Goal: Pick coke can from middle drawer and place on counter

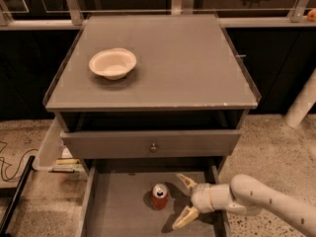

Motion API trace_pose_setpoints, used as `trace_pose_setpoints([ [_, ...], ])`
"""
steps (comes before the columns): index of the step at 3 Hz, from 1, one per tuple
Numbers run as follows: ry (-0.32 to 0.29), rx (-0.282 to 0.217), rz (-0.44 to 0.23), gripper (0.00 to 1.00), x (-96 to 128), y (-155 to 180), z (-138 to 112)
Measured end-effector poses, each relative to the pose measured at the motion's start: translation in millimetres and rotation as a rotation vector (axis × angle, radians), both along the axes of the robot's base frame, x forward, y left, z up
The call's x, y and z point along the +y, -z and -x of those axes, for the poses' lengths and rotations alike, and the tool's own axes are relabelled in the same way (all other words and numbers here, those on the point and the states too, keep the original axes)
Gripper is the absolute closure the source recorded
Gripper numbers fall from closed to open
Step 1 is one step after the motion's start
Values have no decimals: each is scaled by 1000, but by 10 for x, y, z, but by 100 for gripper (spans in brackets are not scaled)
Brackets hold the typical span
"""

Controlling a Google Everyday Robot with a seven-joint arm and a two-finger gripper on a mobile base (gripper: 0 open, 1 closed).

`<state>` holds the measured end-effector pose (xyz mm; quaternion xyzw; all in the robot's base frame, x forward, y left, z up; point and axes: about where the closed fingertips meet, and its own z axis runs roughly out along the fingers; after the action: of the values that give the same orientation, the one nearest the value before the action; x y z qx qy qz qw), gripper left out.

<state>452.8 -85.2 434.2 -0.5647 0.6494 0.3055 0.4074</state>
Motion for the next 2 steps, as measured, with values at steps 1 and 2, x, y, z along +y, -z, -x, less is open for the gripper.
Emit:
trace_pose_setpoints([
  [1, -25, -4, -18, 0, 127, 67, -104],
  [2, -44, -10, -52, 0, 264, 101, -205],
])
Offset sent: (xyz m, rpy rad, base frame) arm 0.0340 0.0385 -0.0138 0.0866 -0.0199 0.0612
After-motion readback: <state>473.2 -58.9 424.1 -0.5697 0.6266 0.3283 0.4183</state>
